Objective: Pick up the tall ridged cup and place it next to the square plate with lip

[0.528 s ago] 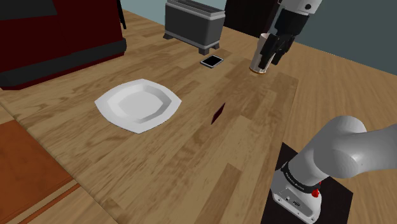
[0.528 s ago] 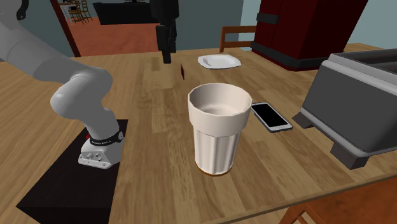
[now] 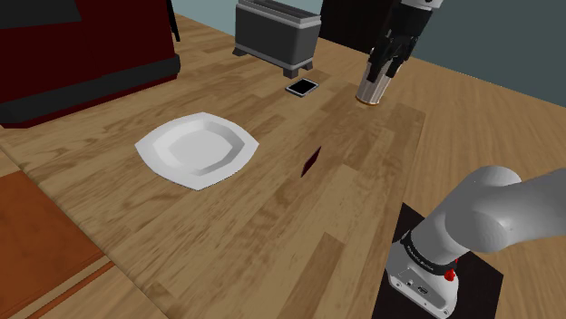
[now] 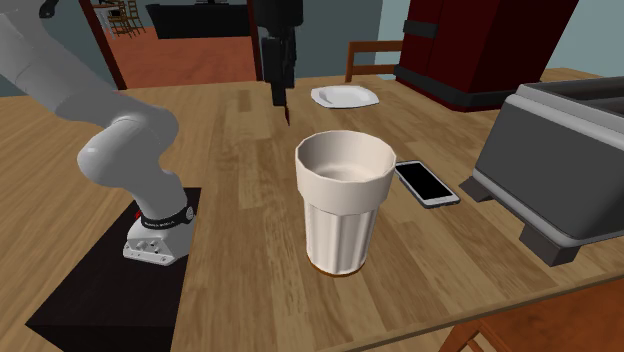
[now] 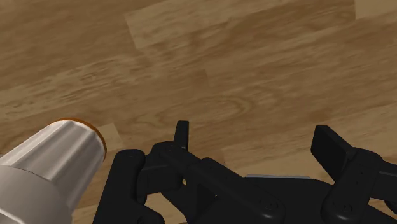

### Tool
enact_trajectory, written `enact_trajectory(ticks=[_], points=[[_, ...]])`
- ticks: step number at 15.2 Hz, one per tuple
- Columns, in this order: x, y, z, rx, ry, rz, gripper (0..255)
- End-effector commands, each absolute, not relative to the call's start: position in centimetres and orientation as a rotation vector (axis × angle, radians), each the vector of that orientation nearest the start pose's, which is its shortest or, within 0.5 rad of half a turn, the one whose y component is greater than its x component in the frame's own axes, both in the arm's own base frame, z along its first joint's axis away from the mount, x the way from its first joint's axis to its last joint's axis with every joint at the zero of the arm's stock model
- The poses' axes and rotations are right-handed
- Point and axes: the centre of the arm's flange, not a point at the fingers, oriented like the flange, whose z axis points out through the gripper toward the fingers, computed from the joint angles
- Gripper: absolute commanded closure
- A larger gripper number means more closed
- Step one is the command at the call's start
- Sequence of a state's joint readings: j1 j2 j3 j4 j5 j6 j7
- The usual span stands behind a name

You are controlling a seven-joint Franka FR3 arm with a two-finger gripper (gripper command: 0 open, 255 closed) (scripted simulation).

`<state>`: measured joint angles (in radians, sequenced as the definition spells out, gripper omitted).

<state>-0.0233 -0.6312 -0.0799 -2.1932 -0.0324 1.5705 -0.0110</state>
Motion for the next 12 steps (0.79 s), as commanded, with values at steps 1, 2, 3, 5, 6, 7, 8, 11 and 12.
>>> enact_trajectory(ticks=[1,2,3,5,6,7,8,11,12], points=[[36.6,-7.3,61.4,-3.136,0.143,-0.015,0],[37.3,-8.3,61.5,-3.141,0.154,-0.017,0],[38.0,-9.4,61.7,-3.146,0.165,-0.018,0],[39.3,-11.5,62.0,-3.155,0.187,-0.021,0],[39.9,-12.5,62.1,-3.160,0.198,-0.022,0],[40.6,-13.6,62.3,-3.165,0.209,-0.024,0],[41.2,-14.6,62.4,-3.169,0.220,-0.025,0],[43.1,-17.8,63.0,-3.183,0.254,-0.030,0],[43.7,-18.9,63.2,-3.188,0.265,-0.031,0]])
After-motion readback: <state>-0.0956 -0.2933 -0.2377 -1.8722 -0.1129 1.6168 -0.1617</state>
